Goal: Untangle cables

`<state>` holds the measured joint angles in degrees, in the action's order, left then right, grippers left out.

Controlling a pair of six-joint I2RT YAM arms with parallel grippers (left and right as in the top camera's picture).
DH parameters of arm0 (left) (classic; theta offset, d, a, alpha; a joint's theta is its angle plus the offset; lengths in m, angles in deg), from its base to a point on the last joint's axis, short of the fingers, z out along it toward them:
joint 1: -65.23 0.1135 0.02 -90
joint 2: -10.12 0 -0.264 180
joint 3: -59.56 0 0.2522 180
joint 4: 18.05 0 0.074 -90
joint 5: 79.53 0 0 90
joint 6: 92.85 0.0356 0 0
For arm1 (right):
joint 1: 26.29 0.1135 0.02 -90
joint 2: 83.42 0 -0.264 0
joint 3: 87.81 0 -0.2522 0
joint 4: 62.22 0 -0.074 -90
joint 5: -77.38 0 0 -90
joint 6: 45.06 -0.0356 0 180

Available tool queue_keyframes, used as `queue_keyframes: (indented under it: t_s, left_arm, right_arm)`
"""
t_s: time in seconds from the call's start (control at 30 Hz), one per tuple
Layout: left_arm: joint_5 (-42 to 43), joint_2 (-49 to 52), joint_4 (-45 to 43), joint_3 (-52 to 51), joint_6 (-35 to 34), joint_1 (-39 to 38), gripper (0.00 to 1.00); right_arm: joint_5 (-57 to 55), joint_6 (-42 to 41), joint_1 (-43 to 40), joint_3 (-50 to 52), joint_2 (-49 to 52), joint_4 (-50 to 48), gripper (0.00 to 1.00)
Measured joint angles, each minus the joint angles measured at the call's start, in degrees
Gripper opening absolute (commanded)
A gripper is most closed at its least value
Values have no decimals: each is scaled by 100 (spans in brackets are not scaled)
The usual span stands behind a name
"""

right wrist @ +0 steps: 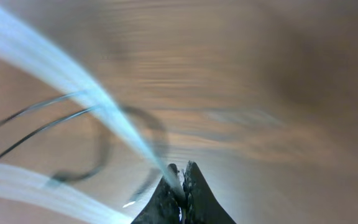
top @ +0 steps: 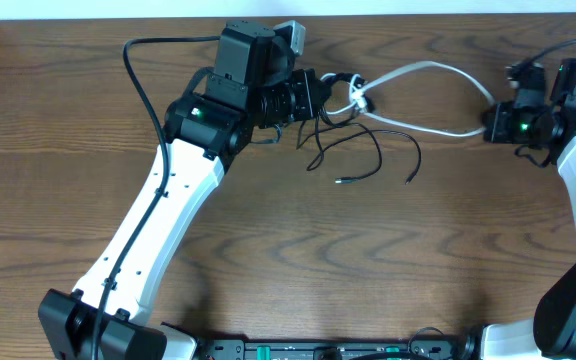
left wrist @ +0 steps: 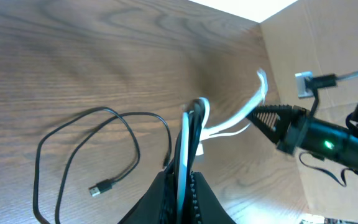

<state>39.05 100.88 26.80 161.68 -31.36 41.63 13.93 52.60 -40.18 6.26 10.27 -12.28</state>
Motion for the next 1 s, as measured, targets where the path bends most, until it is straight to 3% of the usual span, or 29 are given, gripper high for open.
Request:
queue_keyframes:
  t_s: [0.17, 0.4, 0.5, 0.6, 0.8, 1.0]
  left_arm:
    - [-46, 0, 2, 0, 0, 24, 8]
    - [-46, 0, -2, 0, 0, 24, 8]
    - [-50, 0, 0, 0, 0, 24, 8]
    - [-50, 0, -2, 0, 0, 24, 8]
    - [-48, 0, -2, 0, 0, 24, 7]
    - [-48, 0, -2, 0, 0, 24, 8]
  right_arm:
    - [1969, 1276, 2, 0, 0, 37, 1]
    - [3624, 1954, 20, 4, 0, -26, 1]
    - [4745, 2061, 59, 26, 0, -601, 1]
    - [5447, 1705, 59, 28, 0, -1453, 1]
    - [5814, 341, -74, 33, -2, -2767, 1]
    - [4765, -957, -463, 33, -2, -2341, 1]
